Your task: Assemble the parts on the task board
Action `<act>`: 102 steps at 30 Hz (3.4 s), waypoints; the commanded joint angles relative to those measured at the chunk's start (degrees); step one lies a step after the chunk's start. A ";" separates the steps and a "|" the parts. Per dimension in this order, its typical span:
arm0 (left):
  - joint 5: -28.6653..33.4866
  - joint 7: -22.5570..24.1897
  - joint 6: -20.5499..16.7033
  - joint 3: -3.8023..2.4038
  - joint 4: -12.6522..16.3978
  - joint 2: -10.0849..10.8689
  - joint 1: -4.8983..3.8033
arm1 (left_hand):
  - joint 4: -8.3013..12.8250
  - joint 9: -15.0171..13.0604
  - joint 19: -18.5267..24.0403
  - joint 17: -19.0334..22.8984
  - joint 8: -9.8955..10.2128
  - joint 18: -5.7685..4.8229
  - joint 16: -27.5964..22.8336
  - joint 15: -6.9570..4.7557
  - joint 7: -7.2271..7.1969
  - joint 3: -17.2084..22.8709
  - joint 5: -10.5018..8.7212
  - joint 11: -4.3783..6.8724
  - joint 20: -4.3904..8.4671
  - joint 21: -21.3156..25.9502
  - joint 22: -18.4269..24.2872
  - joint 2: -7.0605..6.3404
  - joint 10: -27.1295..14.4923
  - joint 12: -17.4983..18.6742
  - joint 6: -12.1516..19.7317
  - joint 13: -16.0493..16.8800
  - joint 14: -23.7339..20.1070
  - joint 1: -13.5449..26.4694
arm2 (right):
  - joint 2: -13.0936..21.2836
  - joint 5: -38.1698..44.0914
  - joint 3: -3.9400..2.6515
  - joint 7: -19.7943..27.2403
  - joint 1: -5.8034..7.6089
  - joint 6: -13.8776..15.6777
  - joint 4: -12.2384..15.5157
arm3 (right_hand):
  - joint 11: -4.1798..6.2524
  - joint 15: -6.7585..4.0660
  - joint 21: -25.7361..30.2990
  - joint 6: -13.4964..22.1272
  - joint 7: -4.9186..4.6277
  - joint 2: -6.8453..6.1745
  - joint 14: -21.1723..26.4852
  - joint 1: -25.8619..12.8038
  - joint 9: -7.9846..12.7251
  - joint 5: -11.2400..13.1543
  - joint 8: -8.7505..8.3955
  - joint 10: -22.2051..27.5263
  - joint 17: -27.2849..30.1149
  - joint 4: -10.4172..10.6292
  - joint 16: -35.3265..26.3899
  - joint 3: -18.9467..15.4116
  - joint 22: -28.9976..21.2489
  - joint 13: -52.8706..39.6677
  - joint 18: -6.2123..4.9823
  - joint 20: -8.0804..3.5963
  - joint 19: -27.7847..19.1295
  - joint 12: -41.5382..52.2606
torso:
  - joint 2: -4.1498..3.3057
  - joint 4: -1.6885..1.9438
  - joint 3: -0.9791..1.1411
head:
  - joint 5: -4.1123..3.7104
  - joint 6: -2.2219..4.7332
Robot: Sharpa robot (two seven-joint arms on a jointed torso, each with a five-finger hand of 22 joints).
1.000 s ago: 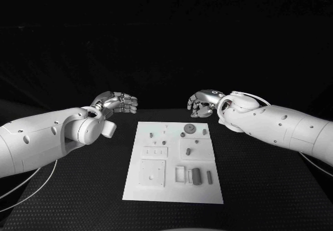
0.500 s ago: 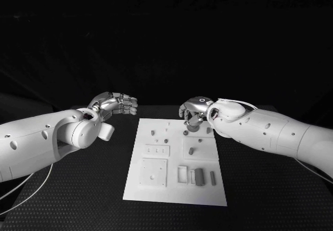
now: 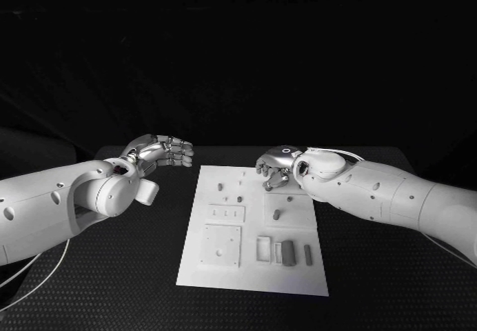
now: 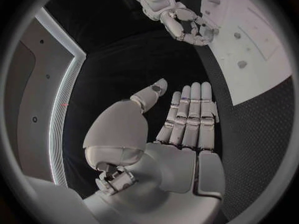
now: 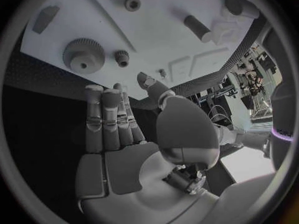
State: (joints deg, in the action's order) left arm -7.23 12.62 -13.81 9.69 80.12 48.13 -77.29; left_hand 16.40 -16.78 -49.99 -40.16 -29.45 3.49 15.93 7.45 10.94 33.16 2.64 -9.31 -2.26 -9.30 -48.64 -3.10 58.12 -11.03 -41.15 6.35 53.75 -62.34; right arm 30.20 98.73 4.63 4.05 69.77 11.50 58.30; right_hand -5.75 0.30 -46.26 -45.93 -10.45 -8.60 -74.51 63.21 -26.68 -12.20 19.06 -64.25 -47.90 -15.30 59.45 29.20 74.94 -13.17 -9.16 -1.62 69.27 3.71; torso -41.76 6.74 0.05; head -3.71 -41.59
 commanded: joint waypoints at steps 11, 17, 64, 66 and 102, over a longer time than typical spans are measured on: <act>0.52 0.21 1.13 -0.06 0.12 0.13 -0.08 | -0.01 0.12 -0.30 0.03 0.49 -0.34 -0.24 0.24 1.11 -0.50 0.20 -0.36 0.14 0.35 0.08 -0.09 0.01 0.50 0.44 -0.14 0.30 0.56 | 0.83 4.17 -0.02 -1.74 -0.34 -1.79 1.41 | -1.17 0.07 -0.16 -1.58 0.24 -1.52 0.49 -1.37 -0.24 0.10 0.28 0.96 0.53 0.85 0.70 1.06 1.15 0.28 -5.84 0.06 -0.73 0.32 | -1.24 0.21 0.48 | -0.16 0.36; 0.66 0.31 0.97 -0.06 0.07 0.26 -0.08 | -0.02 0.13 -0.32 0.03 0.52 -0.35 -0.26 0.24 1.12 -0.55 0.20 -0.36 0.15 0.38 0.09 -0.11 0.03 0.53 0.43 -0.16 0.31 0.62 | 0.78 4.36 -0.02 -1.63 -0.59 -1.63 0.71 | -1.01 -0.07 -0.24 -2.33 0.51 -1.32 0.59 -0.85 -0.52 0.11 0.65 0.51 0.67 0.29 0.85 1.39 1.17 0.23 -5.84 -0.02 -0.81 0.43 | -1.50 0.21 0.50 | -0.13 0.61; 1.12 -0.07 1.17 -0.07 -0.16 0.91 -0.09 | -0.04 0.15 -0.49 -0.02 0.61 -0.39 -0.33 0.19 0.98 -0.75 0.20 -0.32 0.23 0.49 0.14 -0.10 0.27 0.73 0.25 -0.23 0.45 0.85 | 1.71 9.81 -0.01 -3.05 -0.97 -3.63 0.81 | 0.02 -1.06 -1.64 -4.39 1.32 -0.94 0.24 1.40 -1.63 0.15 1.19 -2.60 1.13 -1.20 2.41 0.99 1.24 -1.50 -5.84 -0.37 -0.57 1.07 | -2.74 0.25 0.69 | -1.09 0.56; 1.12 -0.12 1.22 -0.07 -0.10 0.96 -0.09 | -0.04 0.15 -0.50 -0.02 0.61 -0.39 -0.33 0.19 0.97 -0.75 0.20 -0.32 0.23 0.50 0.14 -0.10 0.28 0.73 0.25 -0.23 0.45 0.86 | 1.79 9.93 -0.01 -3.09 -0.97 -3.57 0.88 | 0.05 -1.08 -1.66 -4.50 1.37 -0.94 0.24 1.43 -1.68 0.13 1.23 -2.68 1.15 -1.21 2.43 1.00 1.23 -1.58 -5.84 -0.38 -0.58 1.08 | -2.78 0.29 0.67 | -1.16 0.58; 1.20 -0.55 1.27 -0.06 0.14 1.40 -0.10 | -0.15 0.15 -0.62 -0.06 0.66 -0.43 -0.39 0.16 0.90 -0.93 0.19 -0.28 0.27 0.58 0.17 -0.08 0.49 0.85 0.09 -0.28 0.54 1.18 | 1.93 13.54 -0.02 -5.54 -1.24 2.98 3.85 | 3.21 -4.11 -4.29 -10.55 3.67 2.47 -0.33 6.01 -5.04 0.00 2.96 -10.00 1.51 -1.29 4.65 4.70 1.25 -8.00 -5.84 -0.63 0.02 3.94 | -3.10 0.40 0.70 | -1.32 0.74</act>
State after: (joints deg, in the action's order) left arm -6.28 11.79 -13.38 9.68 80.11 49.55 -77.31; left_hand 16.20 -16.69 -50.19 -40.14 -29.01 2.56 15.92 7.65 10.94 32.52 2.64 -9.51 -2.06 -9.09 -48.54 -3.22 58.32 -10.40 -41.15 6.16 53.94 -61.77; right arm 32.17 110.71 4.38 -0.29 68.92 13.64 62.10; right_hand -3.61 -3.31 -50.36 -56.08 -6.71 -6.41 -74.80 68.74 -31.63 -11.82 21.83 -71.83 -46.46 -16.56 63.97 33.69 74.93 -19.32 -8.84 -2.16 69.01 7.31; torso -44.86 7.14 0.75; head -5.04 -40.92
